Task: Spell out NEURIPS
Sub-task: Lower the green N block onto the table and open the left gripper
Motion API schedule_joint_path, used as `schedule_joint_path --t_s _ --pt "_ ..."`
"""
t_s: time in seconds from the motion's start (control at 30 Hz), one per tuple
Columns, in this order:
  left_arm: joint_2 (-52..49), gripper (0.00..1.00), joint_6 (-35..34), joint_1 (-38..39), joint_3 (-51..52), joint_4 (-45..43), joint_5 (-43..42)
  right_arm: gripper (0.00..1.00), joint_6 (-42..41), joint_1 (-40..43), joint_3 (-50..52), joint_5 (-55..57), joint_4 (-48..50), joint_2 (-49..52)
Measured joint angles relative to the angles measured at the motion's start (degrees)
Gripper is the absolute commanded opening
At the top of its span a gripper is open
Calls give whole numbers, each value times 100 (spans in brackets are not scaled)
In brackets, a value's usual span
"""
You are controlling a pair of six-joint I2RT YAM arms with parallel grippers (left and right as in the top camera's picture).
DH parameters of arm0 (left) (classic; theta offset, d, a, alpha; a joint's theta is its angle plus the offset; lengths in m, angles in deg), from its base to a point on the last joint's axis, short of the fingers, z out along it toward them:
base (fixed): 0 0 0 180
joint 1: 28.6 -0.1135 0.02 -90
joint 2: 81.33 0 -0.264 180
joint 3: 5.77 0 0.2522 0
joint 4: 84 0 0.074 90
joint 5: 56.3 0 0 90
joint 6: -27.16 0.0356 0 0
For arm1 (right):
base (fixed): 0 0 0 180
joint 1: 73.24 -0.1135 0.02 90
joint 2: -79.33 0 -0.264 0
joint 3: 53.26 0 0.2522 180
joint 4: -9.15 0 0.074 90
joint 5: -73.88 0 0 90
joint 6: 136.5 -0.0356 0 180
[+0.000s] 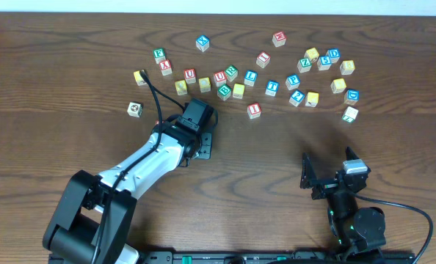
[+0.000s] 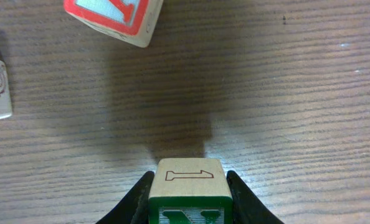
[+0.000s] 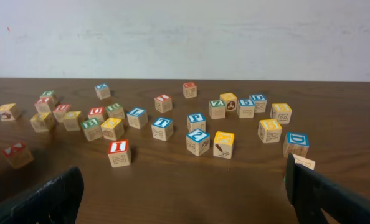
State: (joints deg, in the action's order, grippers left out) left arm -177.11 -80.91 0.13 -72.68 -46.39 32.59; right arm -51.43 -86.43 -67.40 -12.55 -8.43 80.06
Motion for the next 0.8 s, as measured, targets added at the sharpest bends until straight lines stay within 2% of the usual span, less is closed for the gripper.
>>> schedule_joint_path --t_s 0.8 --pt "-2 9 -164 0 0 -92 151 99 0 0 0 0 -2 0"
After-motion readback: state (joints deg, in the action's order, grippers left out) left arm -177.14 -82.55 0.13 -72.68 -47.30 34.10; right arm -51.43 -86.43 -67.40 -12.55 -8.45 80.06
